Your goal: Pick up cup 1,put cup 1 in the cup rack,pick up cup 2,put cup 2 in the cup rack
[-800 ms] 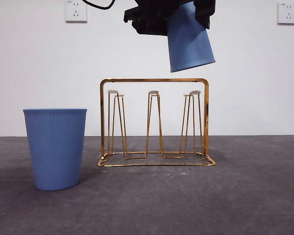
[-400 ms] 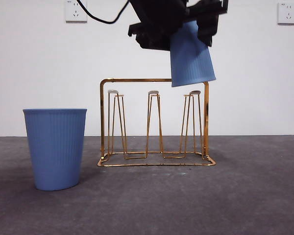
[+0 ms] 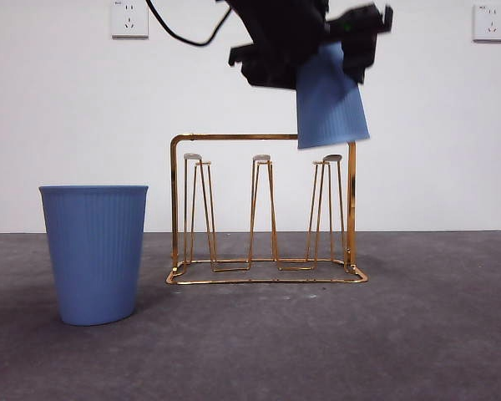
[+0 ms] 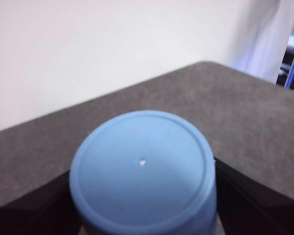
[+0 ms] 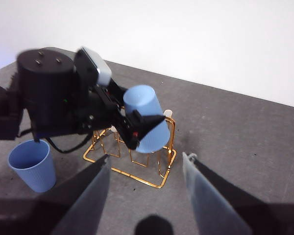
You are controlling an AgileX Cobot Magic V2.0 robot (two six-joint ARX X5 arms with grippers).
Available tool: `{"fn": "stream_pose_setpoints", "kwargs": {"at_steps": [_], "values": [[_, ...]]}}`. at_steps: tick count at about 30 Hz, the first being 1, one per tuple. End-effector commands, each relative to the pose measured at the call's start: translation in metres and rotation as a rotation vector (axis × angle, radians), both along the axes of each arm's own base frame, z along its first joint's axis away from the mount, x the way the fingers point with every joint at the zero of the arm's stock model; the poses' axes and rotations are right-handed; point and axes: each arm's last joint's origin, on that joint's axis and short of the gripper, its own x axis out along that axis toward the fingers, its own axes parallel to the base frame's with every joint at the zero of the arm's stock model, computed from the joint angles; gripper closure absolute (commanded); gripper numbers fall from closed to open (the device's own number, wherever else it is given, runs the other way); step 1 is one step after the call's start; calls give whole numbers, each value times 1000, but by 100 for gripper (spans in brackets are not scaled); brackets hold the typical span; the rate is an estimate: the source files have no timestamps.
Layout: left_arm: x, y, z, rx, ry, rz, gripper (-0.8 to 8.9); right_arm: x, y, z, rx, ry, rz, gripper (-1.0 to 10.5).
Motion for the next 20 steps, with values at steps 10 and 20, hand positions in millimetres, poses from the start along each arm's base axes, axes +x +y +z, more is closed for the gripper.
{"fn": "stream_pose_setpoints", "kwargs": {"at_steps": [10,20], "values": [[6,-10,-34,98,75,-3,822,0,0,-1,-7,-3,4,695],[10,-17,-60,125,129,-1,822,0,0,-3,-25,14,4,695]]}}
